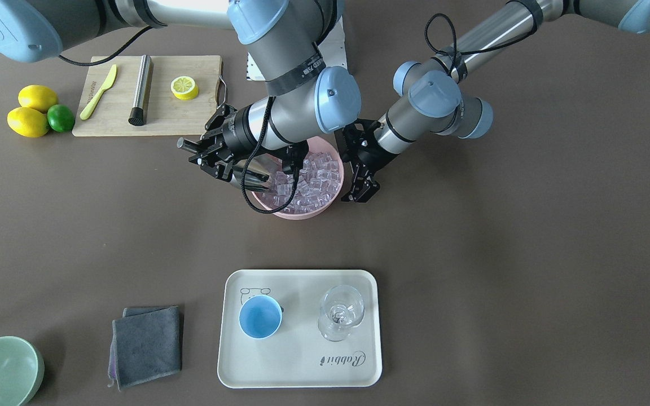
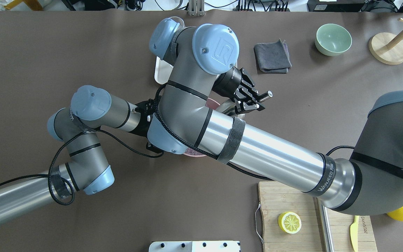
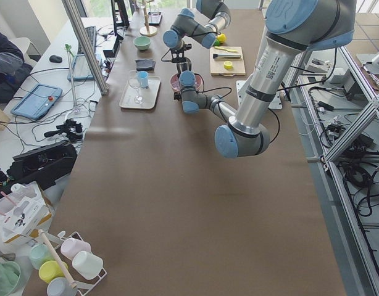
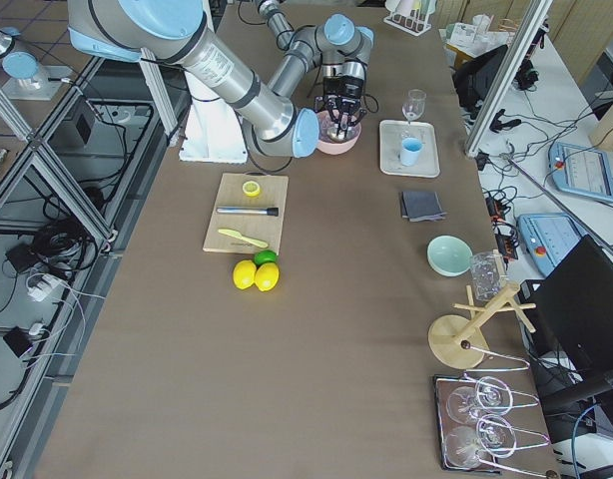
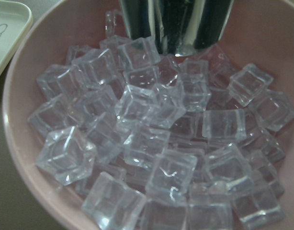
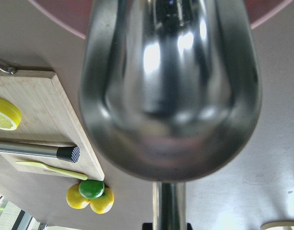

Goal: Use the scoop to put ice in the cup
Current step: 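Lower the scoop into the ice cubes while the left gripper steadies the bowl rim, then drag the scoop through the ice and lift it out holding cubes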

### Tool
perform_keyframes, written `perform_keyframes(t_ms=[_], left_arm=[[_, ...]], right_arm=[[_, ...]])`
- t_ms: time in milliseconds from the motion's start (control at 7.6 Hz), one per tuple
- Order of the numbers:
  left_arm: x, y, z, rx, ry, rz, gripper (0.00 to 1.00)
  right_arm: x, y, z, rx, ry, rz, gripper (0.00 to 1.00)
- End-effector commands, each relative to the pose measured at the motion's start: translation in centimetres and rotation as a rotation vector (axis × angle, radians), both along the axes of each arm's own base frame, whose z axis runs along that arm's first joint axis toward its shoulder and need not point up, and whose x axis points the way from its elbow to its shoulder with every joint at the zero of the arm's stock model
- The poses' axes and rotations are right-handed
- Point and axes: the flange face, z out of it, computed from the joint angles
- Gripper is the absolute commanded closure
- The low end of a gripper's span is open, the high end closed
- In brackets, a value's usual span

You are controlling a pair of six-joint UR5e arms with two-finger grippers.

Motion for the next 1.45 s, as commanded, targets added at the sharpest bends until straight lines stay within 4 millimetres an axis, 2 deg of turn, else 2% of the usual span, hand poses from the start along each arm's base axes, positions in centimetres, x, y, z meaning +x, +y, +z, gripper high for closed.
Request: perform_keyframes(t_ms=[0, 263, 395, 789, 921, 1316], left_arm=[[-0.4, 0.1, -0.4, 0.010, 0.019, -0.002, 0.02], [-0.4, 0.3, -0.4, 0.014, 0.023, 0.010, 0.02], [-0.4, 0.4, -0.3, 0.013, 0.022, 0.011, 0.02], [-0.4, 0.6, 0.3, 0.006, 0.015, 0.021, 0.02], [-0.4, 0.7, 0.4, 0.005, 0.014, 0.023, 0.02], [-0.3, 0.9, 0.4, 0.002, 0.016, 0.036, 0.02]], right_arm=[[-1.5, 0.2, -0.1, 0.018, -0.052, 0.013, 1.00], [-2.2, 0.1, 2.4, 0.039, -0.124, 0.069, 1.00], [-1.7, 0.7, 3.7, 0.043, -0.175, 0.091, 1.00], [1.5, 2.9, 7.0, 0.089, -0.270, 0.178, 1.00], [2.5, 3.6, 7.6, 0.097, -0.286, 0.216, 1.00], [3.6, 4.3, 8.0, 0.135, -0.366, 0.239, 1.00]])
